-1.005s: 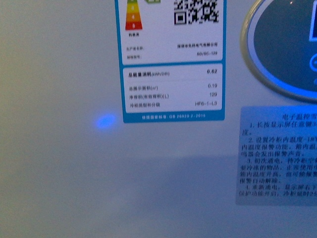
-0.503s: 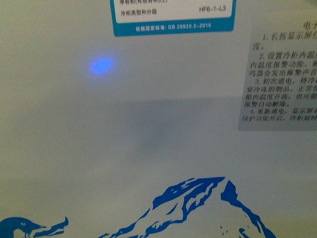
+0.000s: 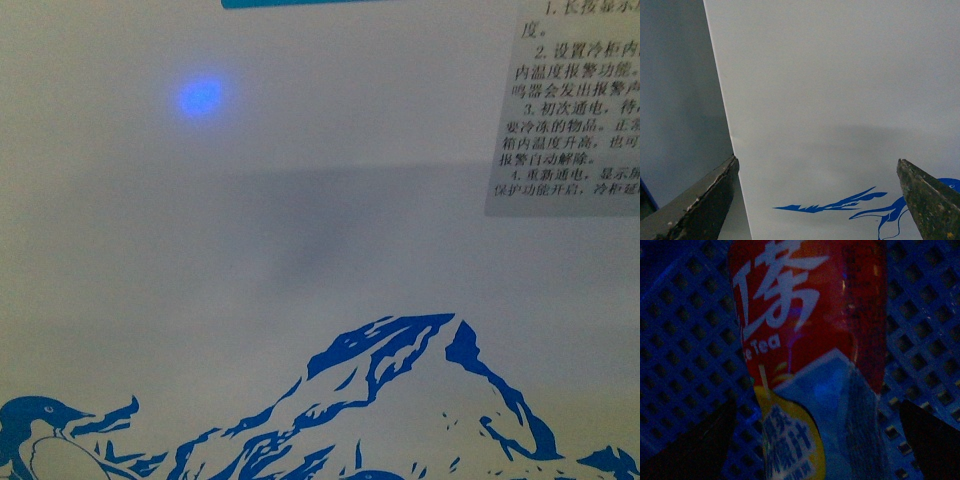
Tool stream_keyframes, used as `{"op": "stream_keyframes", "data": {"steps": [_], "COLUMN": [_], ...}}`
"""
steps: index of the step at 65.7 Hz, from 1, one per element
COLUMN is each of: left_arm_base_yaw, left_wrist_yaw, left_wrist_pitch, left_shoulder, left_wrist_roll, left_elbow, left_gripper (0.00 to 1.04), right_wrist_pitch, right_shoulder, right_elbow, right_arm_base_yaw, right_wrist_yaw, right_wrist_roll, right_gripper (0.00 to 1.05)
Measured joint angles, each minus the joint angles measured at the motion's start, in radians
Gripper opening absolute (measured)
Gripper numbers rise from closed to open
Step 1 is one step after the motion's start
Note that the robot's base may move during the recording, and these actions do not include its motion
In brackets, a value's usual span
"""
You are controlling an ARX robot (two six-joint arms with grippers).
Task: Put drink in fridge
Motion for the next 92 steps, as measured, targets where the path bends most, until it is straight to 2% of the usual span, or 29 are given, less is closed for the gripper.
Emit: {"op": "stream_keyframes", "data": {"steps": [18, 50, 66, 77, 85, 92], "left_arm_base_yaw": [0.0, 0.0, 0.0, 0.0, 0.0, 0.0], "left_wrist_yaw": [0.0, 0.0, 0.0, 0.0, 0.0, 0.0], "left_wrist_pitch": [0.0, 0.0, 0.0, 0.0, 0.0, 0.0], "left_shoulder": [0.0, 0.0, 0.0, 0.0, 0.0, 0.0], "left_wrist_roll": [0.0, 0.0, 0.0, 0.0, 0.0, 0.0], "left_elbow": [0.0, 0.0, 0.0, 0.0, 0.0, 0.0], "left_gripper": [0.97, 0.97, 0.97, 0.97, 0.97, 0.97], "right_wrist_pitch": [-0.048, -0.114, -0.098, -0.03, 0.031, 0.099], "right_shoulder": [0.093, 0.142, 0.135, 0.056, -0.018, -0.129], "right_elbow": [0.126, 0.215, 0.211, 0.083, -0.027, -0.154], "right_arm_base_yaw": [-0.001, 0.006, 0.007, 0.002, 0.002, 0.002], "right_wrist_yaw": [0.042, 0.066, 0.055, 0.033, 0.023, 0.002], "right_wrist_roll": [0.014, 0.001, -0.009, -0.034, -0.078, -0.129], "right_gripper": [0.97, 0.97, 0.71, 0.47, 0.4, 0.38]}}
